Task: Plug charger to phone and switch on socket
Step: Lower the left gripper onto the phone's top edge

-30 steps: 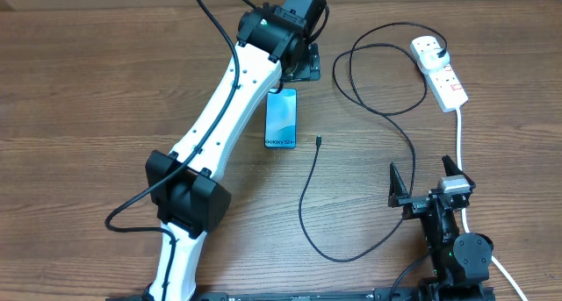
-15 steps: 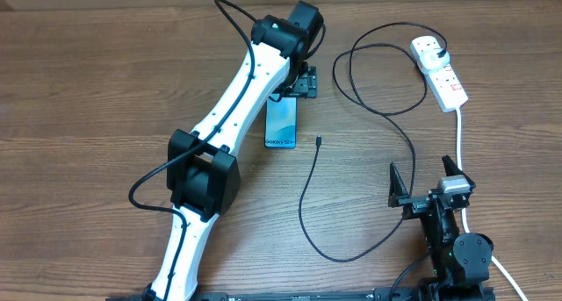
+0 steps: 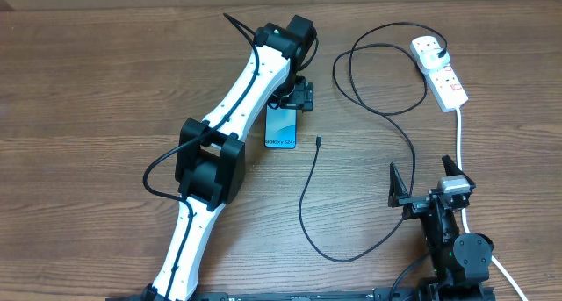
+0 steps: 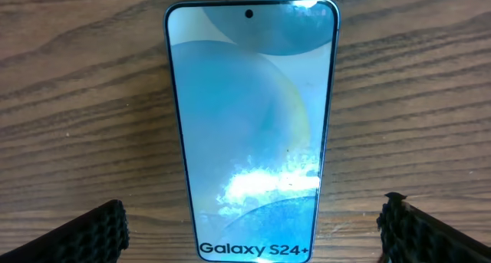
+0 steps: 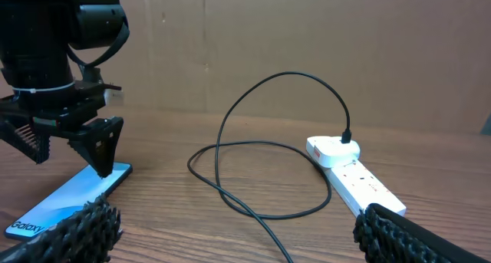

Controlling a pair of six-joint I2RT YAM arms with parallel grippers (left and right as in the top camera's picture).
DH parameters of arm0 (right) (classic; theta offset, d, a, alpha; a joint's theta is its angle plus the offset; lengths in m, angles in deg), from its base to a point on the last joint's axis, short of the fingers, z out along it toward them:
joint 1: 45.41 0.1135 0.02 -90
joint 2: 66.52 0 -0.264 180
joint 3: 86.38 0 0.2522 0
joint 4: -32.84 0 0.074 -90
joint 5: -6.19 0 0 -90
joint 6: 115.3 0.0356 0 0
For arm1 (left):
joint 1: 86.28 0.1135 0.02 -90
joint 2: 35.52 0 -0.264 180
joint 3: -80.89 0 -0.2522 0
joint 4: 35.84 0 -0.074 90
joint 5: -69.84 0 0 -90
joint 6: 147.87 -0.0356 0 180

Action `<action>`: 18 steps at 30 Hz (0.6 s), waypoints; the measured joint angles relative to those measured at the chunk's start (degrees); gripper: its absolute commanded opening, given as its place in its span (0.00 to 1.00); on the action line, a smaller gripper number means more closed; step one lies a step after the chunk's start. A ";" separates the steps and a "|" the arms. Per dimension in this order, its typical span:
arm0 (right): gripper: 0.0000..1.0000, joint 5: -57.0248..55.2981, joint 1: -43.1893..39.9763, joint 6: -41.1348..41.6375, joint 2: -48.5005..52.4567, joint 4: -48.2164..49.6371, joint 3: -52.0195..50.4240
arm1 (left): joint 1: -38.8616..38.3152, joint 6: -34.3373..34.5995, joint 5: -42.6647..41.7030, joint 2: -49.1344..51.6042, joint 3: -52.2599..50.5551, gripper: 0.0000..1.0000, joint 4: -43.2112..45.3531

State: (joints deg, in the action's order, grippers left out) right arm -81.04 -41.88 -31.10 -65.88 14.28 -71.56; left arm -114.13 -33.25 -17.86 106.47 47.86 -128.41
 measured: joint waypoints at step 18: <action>1.00 0.00 0.00 -0.02 0.00 0.02 0.00 | 0.15 4.20 -0.02 0.04 0.00 1.00 1.68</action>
State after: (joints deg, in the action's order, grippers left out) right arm -81.04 -41.88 -31.13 -65.88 14.31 -71.56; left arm -113.98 -29.05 -17.88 106.51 47.86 -126.72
